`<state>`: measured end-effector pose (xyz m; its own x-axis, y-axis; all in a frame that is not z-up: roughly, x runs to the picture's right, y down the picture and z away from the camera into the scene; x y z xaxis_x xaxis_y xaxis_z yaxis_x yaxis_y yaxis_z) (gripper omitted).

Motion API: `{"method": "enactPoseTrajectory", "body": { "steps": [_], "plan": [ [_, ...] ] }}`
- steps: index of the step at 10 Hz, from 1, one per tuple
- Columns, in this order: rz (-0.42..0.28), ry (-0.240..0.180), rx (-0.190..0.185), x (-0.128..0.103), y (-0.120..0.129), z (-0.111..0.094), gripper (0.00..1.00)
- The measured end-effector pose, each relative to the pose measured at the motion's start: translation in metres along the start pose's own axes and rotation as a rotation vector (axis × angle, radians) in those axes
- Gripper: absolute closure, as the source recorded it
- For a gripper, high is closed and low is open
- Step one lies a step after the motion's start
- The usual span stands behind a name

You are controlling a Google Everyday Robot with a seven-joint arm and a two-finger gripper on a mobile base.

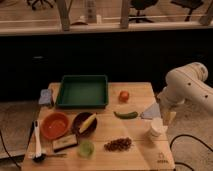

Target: Place pepper in plastic cup

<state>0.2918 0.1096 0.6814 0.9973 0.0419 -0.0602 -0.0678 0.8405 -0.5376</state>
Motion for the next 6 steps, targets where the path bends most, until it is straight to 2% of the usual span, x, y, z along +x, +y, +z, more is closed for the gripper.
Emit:
{"method": "enactPoseTrajectory", "body": {
  "steps": [1,3,6],
  "plan": [
    [-0.003,-0.002,-0.003,-0.001,0.000,0.002,0.20],
    [-0.031,-0.015,-0.007,-0.021,-0.005,0.017,0.20],
    [-0.047,-0.020,-0.013,-0.027,-0.007,0.022,0.20]
  ]
}}
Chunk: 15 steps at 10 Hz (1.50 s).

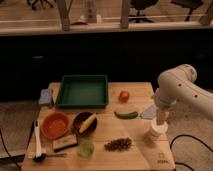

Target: Place pepper in plastic cup

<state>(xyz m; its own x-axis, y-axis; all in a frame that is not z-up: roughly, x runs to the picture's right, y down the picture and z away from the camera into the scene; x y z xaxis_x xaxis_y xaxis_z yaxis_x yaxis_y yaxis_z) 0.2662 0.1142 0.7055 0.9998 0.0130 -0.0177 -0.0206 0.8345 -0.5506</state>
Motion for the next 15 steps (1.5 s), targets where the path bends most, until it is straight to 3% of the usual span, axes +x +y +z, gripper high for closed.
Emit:
{"method": "enactPoseTrajectory", "body": {
  "steps": [15],
  "plan": [
    [-0.054,-0.104,-0.043,-0.047,-0.023,0.070,0.20]
  ]
}}
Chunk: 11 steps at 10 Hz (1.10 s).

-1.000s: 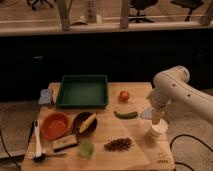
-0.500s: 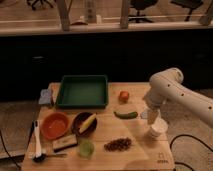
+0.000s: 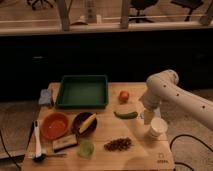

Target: Place pepper in plastic cup

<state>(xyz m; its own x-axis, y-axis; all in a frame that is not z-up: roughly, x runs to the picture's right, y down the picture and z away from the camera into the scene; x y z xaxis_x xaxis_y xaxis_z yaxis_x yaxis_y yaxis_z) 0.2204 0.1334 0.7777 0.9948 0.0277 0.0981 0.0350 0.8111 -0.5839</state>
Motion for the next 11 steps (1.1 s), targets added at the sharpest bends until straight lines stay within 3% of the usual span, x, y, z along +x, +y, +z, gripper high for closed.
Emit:
{"method": "enactPoseTrajectory", "body": {
  "steps": [11],
  "plan": [
    [-0.016,-0.076,-0.015,-0.033,-0.014,0.051,0.20]
  ]
}}
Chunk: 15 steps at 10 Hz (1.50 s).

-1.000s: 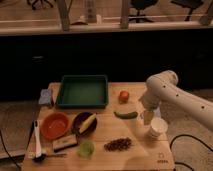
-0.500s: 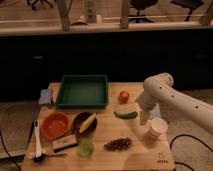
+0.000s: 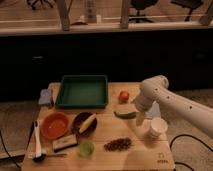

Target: Place pepper in plastic cup

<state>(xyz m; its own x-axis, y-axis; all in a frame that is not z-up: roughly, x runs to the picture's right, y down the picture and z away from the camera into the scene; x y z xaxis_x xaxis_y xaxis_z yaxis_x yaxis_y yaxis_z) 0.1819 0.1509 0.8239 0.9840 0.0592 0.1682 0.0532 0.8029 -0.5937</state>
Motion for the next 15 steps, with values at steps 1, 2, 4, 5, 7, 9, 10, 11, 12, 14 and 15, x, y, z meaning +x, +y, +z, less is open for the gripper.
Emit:
{"method": "enactPoseTrajectory", "body": {
  "steps": [1,2,4,5,7,9,10,11,12,14,15],
  "plan": [
    [0.001,-0.004,-0.002,-0.003,-0.001,0.004,0.20],
    [0.004,-0.008,-0.002,-0.004,-0.001,0.008,0.20],
    [0.011,-0.015,-0.002,-0.006,-0.002,0.012,0.20],
    [0.018,-0.021,-0.003,-0.009,-0.004,0.017,0.20],
    [0.026,-0.027,-0.005,-0.011,-0.005,0.023,0.20],
    [0.039,-0.035,-0.007,-0.011,-0.005,0.030,0.20],
    [0.043,-0.037,-0.008,-0.012,-0.006,0.033,0.20],
    [0.049,-0.039,-0.009,-0.012,-0.006,0.035,0.20],
    [0.058,-0.042,-0.009,-0.012,-0.006,0.039,0.20],
    [0.069,-0.045,-0.011,-0.011,-0.006,0.044,0.20],
    [0.077,-0.046,-0.012,-0.011,-0.006,0.047,0.20]
  ]
}}
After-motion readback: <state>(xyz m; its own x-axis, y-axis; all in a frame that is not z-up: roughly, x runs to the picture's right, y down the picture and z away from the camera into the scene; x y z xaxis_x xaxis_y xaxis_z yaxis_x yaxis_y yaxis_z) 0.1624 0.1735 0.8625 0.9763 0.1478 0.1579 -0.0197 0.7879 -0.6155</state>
